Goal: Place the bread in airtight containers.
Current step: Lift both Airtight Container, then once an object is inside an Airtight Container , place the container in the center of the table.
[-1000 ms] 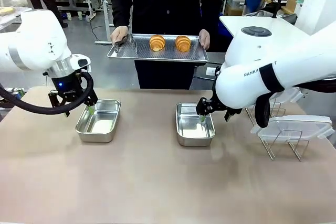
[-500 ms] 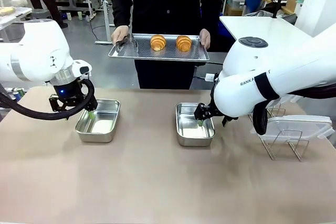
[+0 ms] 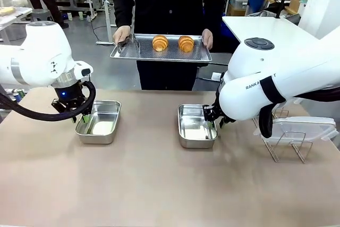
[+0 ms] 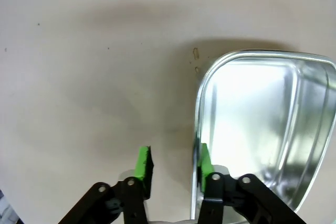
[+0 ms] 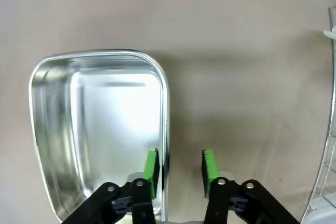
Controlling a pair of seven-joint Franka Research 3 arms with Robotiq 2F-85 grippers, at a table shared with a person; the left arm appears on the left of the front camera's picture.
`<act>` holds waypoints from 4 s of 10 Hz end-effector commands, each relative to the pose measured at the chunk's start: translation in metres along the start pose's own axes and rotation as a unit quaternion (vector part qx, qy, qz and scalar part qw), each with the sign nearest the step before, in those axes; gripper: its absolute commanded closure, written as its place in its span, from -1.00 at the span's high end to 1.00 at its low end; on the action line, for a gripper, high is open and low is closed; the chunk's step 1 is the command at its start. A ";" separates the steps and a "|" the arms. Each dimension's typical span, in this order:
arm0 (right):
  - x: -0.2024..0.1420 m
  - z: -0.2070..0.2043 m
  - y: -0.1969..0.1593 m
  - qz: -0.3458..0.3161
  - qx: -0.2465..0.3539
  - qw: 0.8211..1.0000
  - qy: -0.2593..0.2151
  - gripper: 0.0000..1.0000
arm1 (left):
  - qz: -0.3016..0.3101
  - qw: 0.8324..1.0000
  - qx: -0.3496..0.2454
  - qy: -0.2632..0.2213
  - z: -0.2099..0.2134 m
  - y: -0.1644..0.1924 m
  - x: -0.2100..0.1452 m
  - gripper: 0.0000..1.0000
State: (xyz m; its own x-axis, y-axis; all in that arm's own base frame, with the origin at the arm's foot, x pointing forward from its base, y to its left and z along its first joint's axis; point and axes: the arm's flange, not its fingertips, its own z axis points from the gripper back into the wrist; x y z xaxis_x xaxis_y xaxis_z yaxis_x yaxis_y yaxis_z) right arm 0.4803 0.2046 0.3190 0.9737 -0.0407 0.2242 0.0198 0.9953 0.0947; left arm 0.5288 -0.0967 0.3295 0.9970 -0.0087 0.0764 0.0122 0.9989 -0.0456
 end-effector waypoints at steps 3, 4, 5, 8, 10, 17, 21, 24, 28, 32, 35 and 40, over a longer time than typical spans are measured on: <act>-0.004 -0.003 0.005 -0.022 -0.025 0.999 0.003 -1.00 | 0.003 1.000 0.017 0.006 -0.001 -0.002 -0.002 -1.00; -0.005 -0.002 0.005 -0.022 -0.023 0.999 0.007 -1.00 | 0.002 1.000 0.017 0.006 0.000 -0.002 -0.002 -1.00; -0.004 -0.002 0.004 -0.022 -0.024 0.999 0.010 -1.00 | 0.002 1.000 0.018 0.005 0.000 -0.003 -0.003 -1.00; 0.002 0.008 0.005 -0.018 -0.025 0.999 0.012 -1.00 | -0.002 1.000 -0.010 0.004 0.012 -0.003 0.002 -1.00; 0.010 0.053 0.005 -0.003 -0.022 1.000 0.005 -1.00 | 0.010 1.000 -0.022 0.000 0.048 -0.002 0.008 -1.00; 0.016 0.152 -0.008 0.003 -0.008 1.000 -0.022 -1.00 | 0.041 0.998 -0.051 0.000 0.125 -0.025 0.005 -1.00; 0.013 0.151 0.001 0.017 -0.028 0.999 -0.017 -1.00 | 0.013 0.999 -0.031 -0.007 0.126 -0.021 0.002 -1.00; 0.013 0.151 0.001 0.017 -0.028 0.999 -0.017 -1.00 | 0.013 0.999 -0.031 -0.007 0.126 -0.021 0.002 -1.00; 0.013 0.151 0.001 0.017 -0.028 0.999 -0.017 -1.00 | 0.013 0.999 -0.031 -0.007 0.126 -0.021 0.002 -1.00; 0.013 0.151 0.001 0.017 -0.028 0.999 -0.017 -1.00 | 0.013 0.999 -0.031 -0.007 0.126 -0.021 0.002 -1.00; 0.013 0.151 0.001 0.017 -0.028 0.999 -0.017 -1.00 | 0.013 0.999 -0.031 -0.007 0.126 -0.021 0.002 -1.00; 0.013 0.151 0.001 0.017 -0.028 0.999 -0.017 -1.00 | 0.013 0.999 -0.031 -0.007 0.126 -0.021 0.002 -1.00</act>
State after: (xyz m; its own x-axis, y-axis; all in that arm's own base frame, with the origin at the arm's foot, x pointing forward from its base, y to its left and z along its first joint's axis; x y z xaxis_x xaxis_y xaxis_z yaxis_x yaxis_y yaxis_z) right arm 0.4584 0.1929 0.4647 0.9679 -0.0065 0.2511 -0.0013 0.9995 0.0310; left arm 0.5217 -0.1131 0.4538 0.9966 0.0256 0.0780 -0.0161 0.9926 -0.1207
